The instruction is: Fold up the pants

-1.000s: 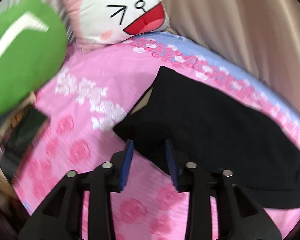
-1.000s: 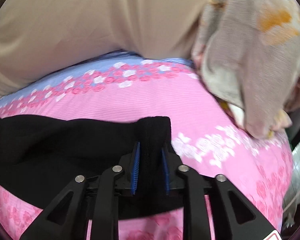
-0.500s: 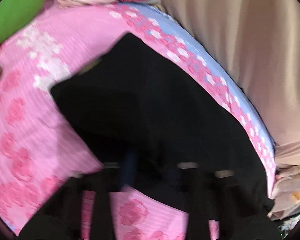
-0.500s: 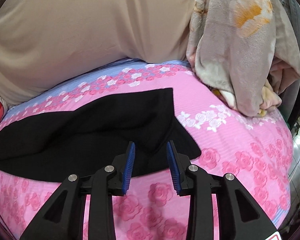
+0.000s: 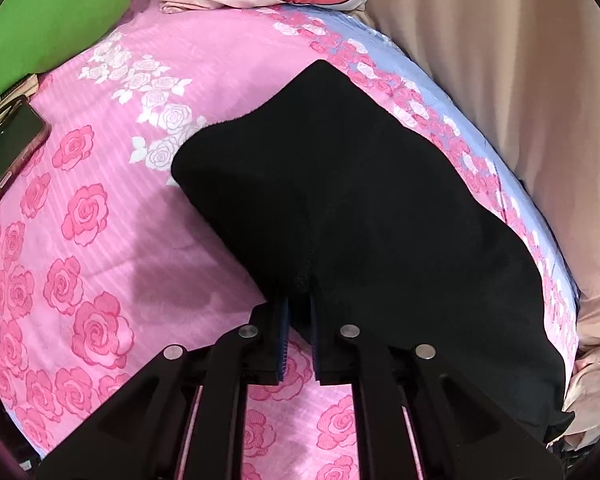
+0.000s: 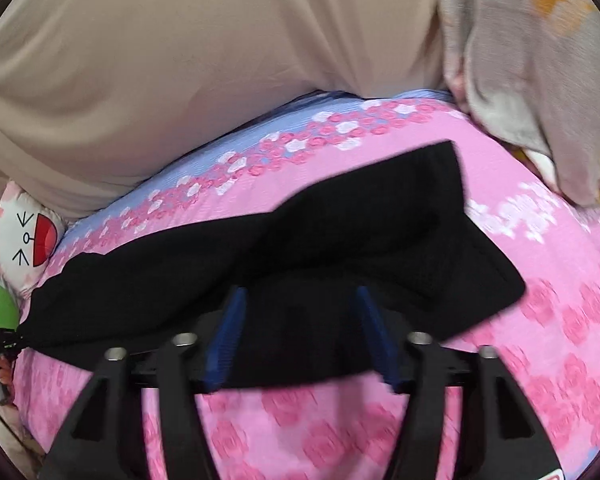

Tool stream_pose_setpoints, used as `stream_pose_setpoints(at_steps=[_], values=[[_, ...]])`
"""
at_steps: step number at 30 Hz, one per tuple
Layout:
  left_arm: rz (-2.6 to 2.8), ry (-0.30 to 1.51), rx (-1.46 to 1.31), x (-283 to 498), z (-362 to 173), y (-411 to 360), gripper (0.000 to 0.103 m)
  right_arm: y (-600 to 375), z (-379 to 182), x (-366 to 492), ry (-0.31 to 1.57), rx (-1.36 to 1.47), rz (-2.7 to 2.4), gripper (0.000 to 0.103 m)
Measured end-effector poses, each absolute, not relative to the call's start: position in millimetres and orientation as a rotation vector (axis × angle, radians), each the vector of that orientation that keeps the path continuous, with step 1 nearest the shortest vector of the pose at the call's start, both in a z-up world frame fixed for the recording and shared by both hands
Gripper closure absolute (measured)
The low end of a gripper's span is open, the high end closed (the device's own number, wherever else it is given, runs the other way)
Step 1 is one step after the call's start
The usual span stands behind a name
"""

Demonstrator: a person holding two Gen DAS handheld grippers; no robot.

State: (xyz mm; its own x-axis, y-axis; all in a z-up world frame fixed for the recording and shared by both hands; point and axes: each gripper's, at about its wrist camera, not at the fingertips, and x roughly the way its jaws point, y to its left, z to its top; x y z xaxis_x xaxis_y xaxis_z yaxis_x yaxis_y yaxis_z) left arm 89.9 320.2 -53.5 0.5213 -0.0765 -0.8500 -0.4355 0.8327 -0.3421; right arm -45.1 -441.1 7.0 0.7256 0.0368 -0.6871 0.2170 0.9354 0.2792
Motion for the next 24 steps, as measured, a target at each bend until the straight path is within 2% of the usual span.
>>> stream_pose_setpoints(at_steps=[4, 5, 6, 7, 8, 13, 17, 19, 20, 21, 22, 24], values=[[0.225, 1.017, -0.582, 88.5, -53.4, 322.9, 0.094, -438.9, 0.9, 2.9, 0.78, 0.44, -0.059, 0.035], [0.227, 1.02, -0.575, 89.9, -52.7, 322.2, 0.094, -439.1, -2.0, 14.3, 0.788, 0.463, -0.045, 0.037], [0.23, 1.023, -0.57, 88.0, -53.0, 321.8, 0.094, -437.8, -5.2, 27.1, 0.801, 0.461, -0.044, 0.063], [0.233, 1.027, -0.565, 87.8, -52.9, 321.6, 0.094, -436.0, -5.9, 34.1, 0.81, 0.437, -0.06, 0.097], [0.234, 1.029, -0.56, 88.6, -53.0, 321.4, 0.094, -434.7, -3.8, 40.2, 0.82, 0.403, -0.079, 0.099], [0.229, 1.038, -0.552, 89.2, -53.2, 322.7, 0.093, -442.3, 51.7, -27.0, 0.58, 0.385, -0.002, 0.099], [0.241, 1.04, -0.521, 89.2, -53.0, 319.3, 0.093, -454.9, 7.7, -65.4, 0.729, 0.355, -0.052, 0.098], [0.256, 1.041, -0.502, 90.0, -52.5, 316.1, 0.093, -472.1, -33.6, -67.4, 0.877, 0.402, -0.121, 0.091], [0.264, 1.042, -0.491, 90.8, -52.2, 313.9, 0.093, -480.9, -41.7, -72.7, 0.881, 0.455, -0.114, 0.09], [0.276, 1.044, -0.473, 91.4, -51.4, 311.0, 0.093, -490.3, -40.0, -80.8, 0.851, 0.524, -0.088, 0.082], [0.287, 1.044, -0.458, 91.2, -50.8, 308.4, 0.092, -494.4, -35.9, -85.0, 0.841, 0.53, -0.112, 0.063], [0.307, 1.046, -0.426, 91.4, -49.6, 303.8, 0.092, -502.7, -23.9, -94.4, 0.782, 0.522, -0.15, 0.041]])
